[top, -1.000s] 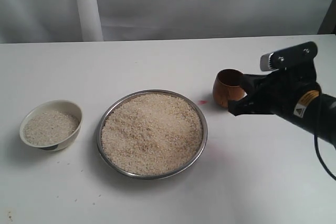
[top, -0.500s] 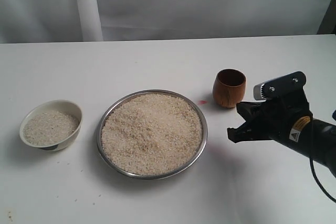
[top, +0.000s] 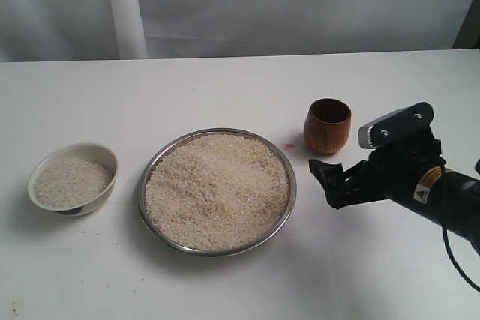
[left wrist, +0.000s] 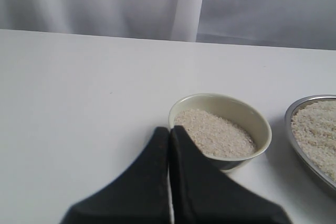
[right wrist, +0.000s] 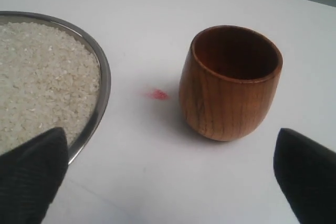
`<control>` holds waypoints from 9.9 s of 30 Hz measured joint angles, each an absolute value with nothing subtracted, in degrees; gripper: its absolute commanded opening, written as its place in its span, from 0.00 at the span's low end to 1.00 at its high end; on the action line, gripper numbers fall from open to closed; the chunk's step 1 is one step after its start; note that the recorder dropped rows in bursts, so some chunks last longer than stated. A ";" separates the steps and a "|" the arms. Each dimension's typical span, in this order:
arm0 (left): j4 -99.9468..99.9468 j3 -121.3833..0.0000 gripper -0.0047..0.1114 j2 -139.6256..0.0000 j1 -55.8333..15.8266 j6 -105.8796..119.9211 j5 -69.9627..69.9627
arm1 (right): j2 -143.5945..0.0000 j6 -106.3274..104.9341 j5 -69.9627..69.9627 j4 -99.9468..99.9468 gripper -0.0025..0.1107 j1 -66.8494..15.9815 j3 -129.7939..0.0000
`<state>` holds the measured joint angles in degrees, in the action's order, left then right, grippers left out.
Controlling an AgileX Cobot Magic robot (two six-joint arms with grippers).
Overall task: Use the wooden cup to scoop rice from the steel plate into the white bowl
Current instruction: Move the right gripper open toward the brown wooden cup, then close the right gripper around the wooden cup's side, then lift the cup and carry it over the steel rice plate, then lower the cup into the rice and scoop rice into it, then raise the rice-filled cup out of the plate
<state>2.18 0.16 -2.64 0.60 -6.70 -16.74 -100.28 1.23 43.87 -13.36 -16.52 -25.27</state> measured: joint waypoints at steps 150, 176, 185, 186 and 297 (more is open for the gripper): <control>2.18 0.16 0.04 -2.68 0.60 -6.70 -16.74 | -116.63 -19.45 -51.38 -76.70 0.02 -51.29 -75.69; 2.18 0.16 0.04 -2.68 0.60 -6.70 -16.74 | -129.36 -19.48 -54.78 -78.35 0.02 -51.04 -84.57; 2.18 0.16 0.04 -2.68 0.60 -6.70 -16.74 | -130.82 -20.58 -54.83 -78.05 0.02 -50.81 -84.88; 2.18 0.16 0.04 -2.68 0.60 -6.70 -16.74 | -131.09 -20.71 -54.68 -78.05 0.02 -50.81 -85.02; 2.18 0.16 0.04 -2.68 0.60 -6.70 -16.74 | -120.56 22.31 -7.20 -35.65 0.02 -45.65 -68.95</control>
<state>2.18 0.16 -2.68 0.60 -6.70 -16.74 -120.56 22.31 -7.20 -35.65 -45.65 -68.95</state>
